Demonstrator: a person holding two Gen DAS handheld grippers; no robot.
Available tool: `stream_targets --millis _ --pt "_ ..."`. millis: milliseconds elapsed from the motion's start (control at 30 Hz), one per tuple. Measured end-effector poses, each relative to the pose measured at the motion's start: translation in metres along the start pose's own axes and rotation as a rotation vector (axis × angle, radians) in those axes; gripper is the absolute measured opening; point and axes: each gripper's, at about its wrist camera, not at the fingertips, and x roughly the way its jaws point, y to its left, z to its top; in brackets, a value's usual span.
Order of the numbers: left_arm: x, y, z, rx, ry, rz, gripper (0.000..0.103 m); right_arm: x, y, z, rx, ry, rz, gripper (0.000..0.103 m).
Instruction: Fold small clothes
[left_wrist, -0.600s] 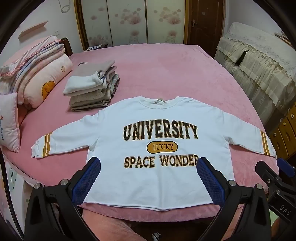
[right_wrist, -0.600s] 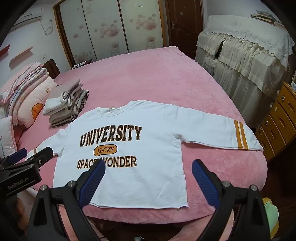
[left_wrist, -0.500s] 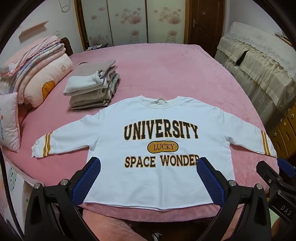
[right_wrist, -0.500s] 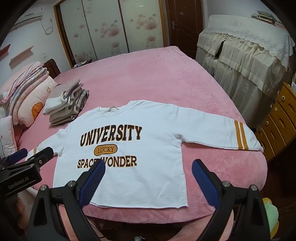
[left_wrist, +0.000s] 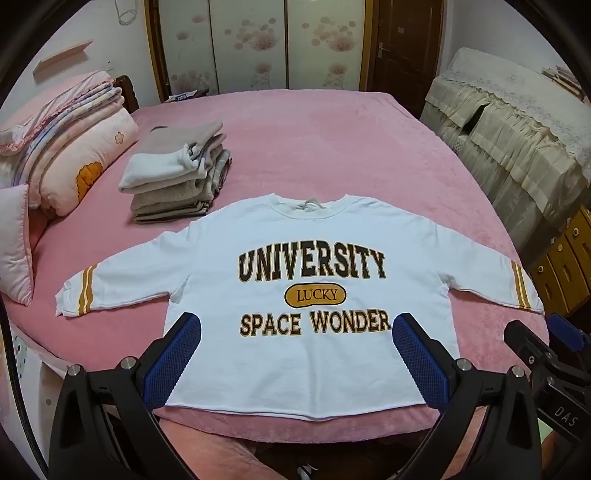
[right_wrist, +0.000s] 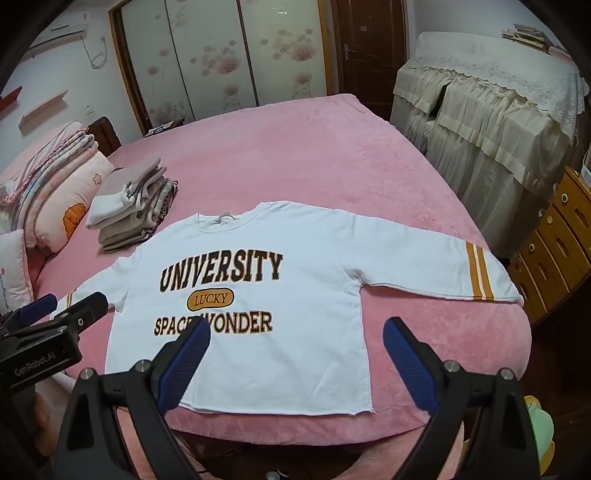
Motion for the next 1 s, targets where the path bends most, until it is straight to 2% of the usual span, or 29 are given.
stream_targets --millis 1000 --pt "0.002 -0.010 -0.005 -0.005 0.005 -0.051 0.103 -0.008 -0.013 -0.009 -0.005 -0.018 -0.009 0.096"
